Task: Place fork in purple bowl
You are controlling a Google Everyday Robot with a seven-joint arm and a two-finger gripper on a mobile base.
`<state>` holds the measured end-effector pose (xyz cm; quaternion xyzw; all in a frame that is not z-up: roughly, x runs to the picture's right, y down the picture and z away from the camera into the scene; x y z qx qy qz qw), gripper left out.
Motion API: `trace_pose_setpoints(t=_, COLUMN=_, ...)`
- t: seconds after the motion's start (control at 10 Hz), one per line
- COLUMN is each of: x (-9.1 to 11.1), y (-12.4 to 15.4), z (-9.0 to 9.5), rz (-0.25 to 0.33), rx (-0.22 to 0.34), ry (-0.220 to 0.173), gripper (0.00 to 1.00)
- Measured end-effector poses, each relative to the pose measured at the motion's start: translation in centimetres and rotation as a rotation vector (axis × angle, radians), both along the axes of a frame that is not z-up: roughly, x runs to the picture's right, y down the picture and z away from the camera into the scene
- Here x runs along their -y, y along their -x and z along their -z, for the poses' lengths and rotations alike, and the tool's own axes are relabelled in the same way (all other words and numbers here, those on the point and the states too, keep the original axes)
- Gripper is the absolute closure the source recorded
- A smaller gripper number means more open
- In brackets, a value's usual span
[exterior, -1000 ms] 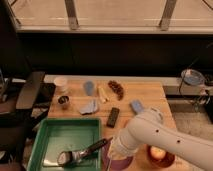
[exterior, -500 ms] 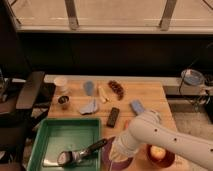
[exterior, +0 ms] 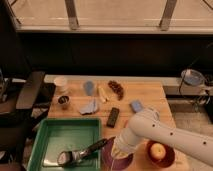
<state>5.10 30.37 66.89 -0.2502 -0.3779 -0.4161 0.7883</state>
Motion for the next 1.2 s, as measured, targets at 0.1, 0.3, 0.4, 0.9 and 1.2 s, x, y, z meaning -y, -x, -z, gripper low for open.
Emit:
trace_pose_setpoints(t=0.1, x=0.0, y=-0.2, z=-0.3, rz=-0.002, rx=-0.004, ry=0.004, gripper=0.24)
trace_pose_setpoints(t=0.3, x=0.2, y=-0.7, z=-0.9, rz=-0.007, rx=-0.017, ry=0.013, gripper=0.24)
trace_pose_setpoints(t=0.4, x=0.3, y=-1.0, z=-1.0, rz=-0.009, rx=-0.024, ry=0.014, gripper=0.24)
trace_pose_setpoints(t=0.9, x=3.9, y=-3.7, z=0.9, rz=0.019, rx=-0.135, ry=-0.091, gripper=0.24)
trace_pose_setpoints(t=1.2, x=8.8, y=-7.4, z=3.1, rz=0.027, rx=-0.277, ry=-0.199, gripper=0.24)
